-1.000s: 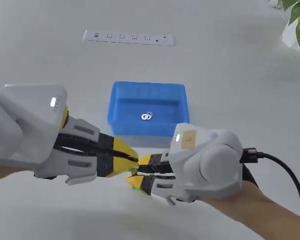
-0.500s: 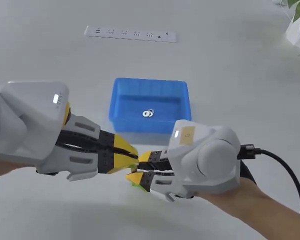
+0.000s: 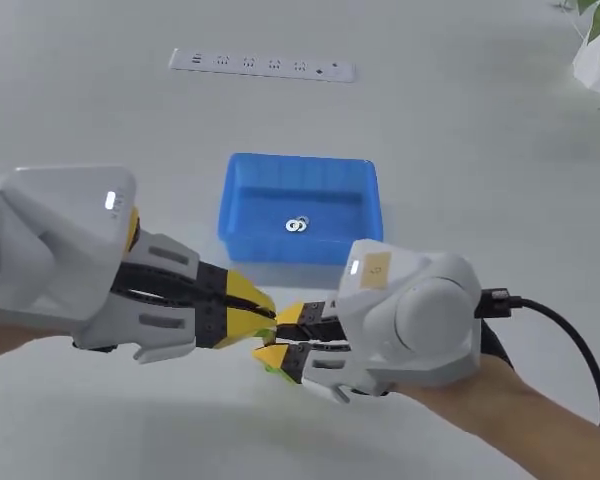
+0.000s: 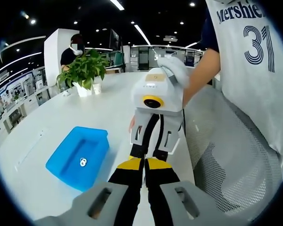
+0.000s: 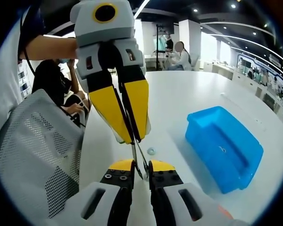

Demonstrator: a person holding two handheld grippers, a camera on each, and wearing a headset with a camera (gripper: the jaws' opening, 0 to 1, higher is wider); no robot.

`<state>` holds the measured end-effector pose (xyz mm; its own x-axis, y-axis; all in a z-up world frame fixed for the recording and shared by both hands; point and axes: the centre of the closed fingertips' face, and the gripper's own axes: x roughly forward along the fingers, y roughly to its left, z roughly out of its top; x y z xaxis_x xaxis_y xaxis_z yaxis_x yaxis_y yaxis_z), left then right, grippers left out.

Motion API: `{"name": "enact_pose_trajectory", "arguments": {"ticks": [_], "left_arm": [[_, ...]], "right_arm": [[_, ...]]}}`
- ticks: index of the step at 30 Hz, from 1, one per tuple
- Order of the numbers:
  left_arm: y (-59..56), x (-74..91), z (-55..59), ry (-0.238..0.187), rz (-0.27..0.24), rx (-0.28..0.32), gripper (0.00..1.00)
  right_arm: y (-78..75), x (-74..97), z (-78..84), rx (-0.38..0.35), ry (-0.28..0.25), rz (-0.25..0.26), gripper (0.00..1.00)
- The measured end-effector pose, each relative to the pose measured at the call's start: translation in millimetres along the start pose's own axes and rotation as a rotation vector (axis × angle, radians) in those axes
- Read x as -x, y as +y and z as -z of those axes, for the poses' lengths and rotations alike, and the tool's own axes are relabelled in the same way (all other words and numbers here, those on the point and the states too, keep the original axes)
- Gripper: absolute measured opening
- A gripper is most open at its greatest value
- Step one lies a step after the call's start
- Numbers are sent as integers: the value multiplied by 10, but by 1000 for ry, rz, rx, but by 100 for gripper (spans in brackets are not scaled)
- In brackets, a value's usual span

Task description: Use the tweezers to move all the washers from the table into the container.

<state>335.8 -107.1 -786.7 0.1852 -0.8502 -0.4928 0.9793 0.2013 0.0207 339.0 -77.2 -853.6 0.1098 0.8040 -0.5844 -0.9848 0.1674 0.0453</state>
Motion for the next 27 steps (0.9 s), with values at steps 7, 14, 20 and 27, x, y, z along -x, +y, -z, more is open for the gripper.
{"name": "enact_pose_trajectory", "arguments": {"ticks": [7,14,20,27], "left_arm": [[-24,-21,-10,-1,4,-2,5],[-23,-16,-5,2,3,2,6],[-13,-18,-7,2,3,4,6],[31,-13,-6,-1,2,19,5]], "right_arm": [[4,8,86,52,43,-28,13],[-2,25,105,63,49,-65,13],[3,19,99,86,52,-88,12],[-4,13,98,62,46,-101,11]]}}
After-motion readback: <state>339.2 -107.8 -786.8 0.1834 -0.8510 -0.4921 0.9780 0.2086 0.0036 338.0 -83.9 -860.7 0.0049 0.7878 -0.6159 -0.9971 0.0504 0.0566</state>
